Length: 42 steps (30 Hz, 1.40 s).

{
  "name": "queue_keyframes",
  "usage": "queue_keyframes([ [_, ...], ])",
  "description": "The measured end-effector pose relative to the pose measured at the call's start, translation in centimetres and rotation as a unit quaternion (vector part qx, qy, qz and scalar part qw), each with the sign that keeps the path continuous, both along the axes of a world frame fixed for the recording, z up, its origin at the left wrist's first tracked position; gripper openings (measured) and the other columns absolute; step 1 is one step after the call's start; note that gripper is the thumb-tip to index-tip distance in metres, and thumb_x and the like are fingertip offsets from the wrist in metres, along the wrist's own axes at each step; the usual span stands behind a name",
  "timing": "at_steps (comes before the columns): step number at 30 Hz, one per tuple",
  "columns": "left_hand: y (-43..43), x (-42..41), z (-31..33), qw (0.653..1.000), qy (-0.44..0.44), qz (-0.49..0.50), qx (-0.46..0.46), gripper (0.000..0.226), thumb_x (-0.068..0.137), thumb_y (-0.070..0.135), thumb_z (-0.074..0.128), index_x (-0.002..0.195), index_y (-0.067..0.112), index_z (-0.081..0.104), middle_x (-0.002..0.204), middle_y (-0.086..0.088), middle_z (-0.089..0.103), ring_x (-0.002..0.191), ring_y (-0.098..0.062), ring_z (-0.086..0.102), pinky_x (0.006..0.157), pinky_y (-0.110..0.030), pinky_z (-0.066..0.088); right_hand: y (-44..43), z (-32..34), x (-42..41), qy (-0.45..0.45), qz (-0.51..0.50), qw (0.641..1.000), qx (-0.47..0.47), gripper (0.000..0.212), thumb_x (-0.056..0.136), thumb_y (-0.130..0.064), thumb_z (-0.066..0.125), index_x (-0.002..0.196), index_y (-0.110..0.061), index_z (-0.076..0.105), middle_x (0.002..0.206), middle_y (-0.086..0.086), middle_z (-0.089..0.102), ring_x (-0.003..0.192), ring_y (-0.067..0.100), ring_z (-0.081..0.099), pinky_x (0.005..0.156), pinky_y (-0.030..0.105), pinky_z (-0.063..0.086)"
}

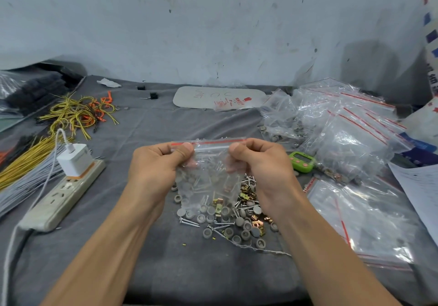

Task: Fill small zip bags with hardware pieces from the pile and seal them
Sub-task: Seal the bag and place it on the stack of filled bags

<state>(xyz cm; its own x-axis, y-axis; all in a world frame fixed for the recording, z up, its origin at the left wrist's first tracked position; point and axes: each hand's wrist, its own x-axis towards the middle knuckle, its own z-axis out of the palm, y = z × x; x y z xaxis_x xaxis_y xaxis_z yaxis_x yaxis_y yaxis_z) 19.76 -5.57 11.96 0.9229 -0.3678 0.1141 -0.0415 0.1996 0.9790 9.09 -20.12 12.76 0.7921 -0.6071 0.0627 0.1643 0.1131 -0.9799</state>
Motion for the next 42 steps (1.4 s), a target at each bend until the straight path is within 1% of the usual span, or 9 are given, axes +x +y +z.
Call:
queue_keyframes([
  [5,-0.3,0.0,0.0,0.999,0.015,-0.001,-0.037,0.016,0.09,0.01,0.07,0.077,0.002,0.073,0.063,-0.004,0.071,0.056,-0.008,0.065,0.055,-0.016,0.051,-1.0,-1.1,0.1,0.119,0.144,0.971,-0.147,0.019,0.091,-0.031,0.075,0.11,-0.028,0.078,0.105,-0.011,0.078,0.095,0.007,0.073,0.087,0.026,0.053],
  [8,-0.3,0.0,0.2,0.998,0.028,0.001,-0.062,0.015,0.087,0.011,0.07,0.076,0.001,0.071,0.061,-0.003,0.07,0.056,-0.008,0.066,0.056,-0.016,0.052,-0.8,-2.2,0.4,0.223,0.111,0.911,-0.33,0.013,0.092,-0.03,0.074,0.097,-0.021,0.082,0.077,-0.018,0.076,0.068,-0.011,0.065,0.065,0.009,0.044],
  [14,0.0,0.3,-0.6,0.988,0.001,-0.135,0.077,0.059,0.072,0.055,0.074,0.119,0.02,0.067,0.106,0.003,0.077,0.098,-0.011,0.072,0.078,-0.027,0.055,-1.4,-1.8,0.1,0.092,0.097,0.991,-0.01,0.031,0.102,-0.004,0.056,0.077,-0.007,0.075,0.063,0.006,0.068,0.051,0.012,0.061,0.057,0.025,0.049],
  [18,-0.6,-0.8,-1.6,0.94,-0.011,-0.289,0.183,0.042,0.085,0.019,0.081,0.125,0.018,0.068,0.111,-0.003,0.077,0.102,-0.015,0.073,0.081,-0.023,0.056,-1.5,-1.2,-0.6,0.075,0.054,0.984,0.151,0.022,0.101,-0.01,0.061,0.082,-0.006,0.071,0.069,0.01,0.068,0.056,0.019,0.066,0.058,0.037,0.052],
  [21,-1.2,-1.2,-1.5,0.971,-0.014,-0.175,0.162,0.018,0.083,0.001,0.078,0.097,0.012,0.078,0.082,-0.008,0.078,0.07,-0.012,0.07,0.064,-0.02,0.051,-1.8,-1.1,-1.0,0.105,0.063,0.985,0.123,0.018,0.098,-0.016,0.066,0.086,-0.006,0.075,0.079,0.011,0.07,0.067,0.022,0.065,0.063,0.037,0.053],
  [25,-1.7,-1.4,-1.5,0.985,0.006,-0.104,0.141,0.015,0.08,0.001,0.081,0.092,0.009,0.077,0.083,-0.015,0.077,0.067,-0.019,0.069,0.058,-0.021,0.055,-1.9,-1.5,-1.7,0.142,0.141,0.979,0.047,0.016,0.092,0.003,0.069,0.107,-0.001,0.072,0.091,0.009,0.075,0.078,0.02,0.072,0.07,0.034,0.063],
  [33,-1.4,-1.4,-0.7,0.95,0.132,-0.249,0.137,0.033,0.093,0.037,0.065,0.102,0.01,0.08,0.104,-0.007,0.078,0.09,-0.024,0.077,0.063,-0.027,0.06,-2.9,-1.9,-2.5,0.117,0.061,0.99,0.048,0.004,0.091,0.002,0.072,0.094,0.002,0.072,0.089,0.015,0.074,0.071,0.021,0.072,0.059,0.026,0.059],
  [36,-1.0,-1.4,-0.9,0.942,0.096,-0.295,0.129,0.041,0.074,0.021,0.079,0.11,0.002,0.075,0.102,-0.009,0.077,0.087,-0.017,0.076,0.067,-0.021,0.058,-2.8,-1.8,-2.4,0.135,0.048,0.989,0.045,0.01,0.094,-0.007,0.072,0.094,0.003,0.071,0.08,0.013,0.07,0.059,0.019,0.068,0.05,0.021,0.054],
  [42,-1.2,-1.2,-0.7,0.952,0.12,-0.257,0.117,0.021,0.09,-0.006,0.064,0.107,0.002,0.074,0.084,-0.012,0.077,0.072,-0.012,0.074,0.059,-0.018,0.058,-2.6,-1.3,-2.6,0.121,0.122,0.979,0.109,0.026,0.094,-0.024,0.069,0.103,0.001,0.068,0.075,0.01,0.07,0.059,0.02,0.067,0.051,0.024,0.054],
])
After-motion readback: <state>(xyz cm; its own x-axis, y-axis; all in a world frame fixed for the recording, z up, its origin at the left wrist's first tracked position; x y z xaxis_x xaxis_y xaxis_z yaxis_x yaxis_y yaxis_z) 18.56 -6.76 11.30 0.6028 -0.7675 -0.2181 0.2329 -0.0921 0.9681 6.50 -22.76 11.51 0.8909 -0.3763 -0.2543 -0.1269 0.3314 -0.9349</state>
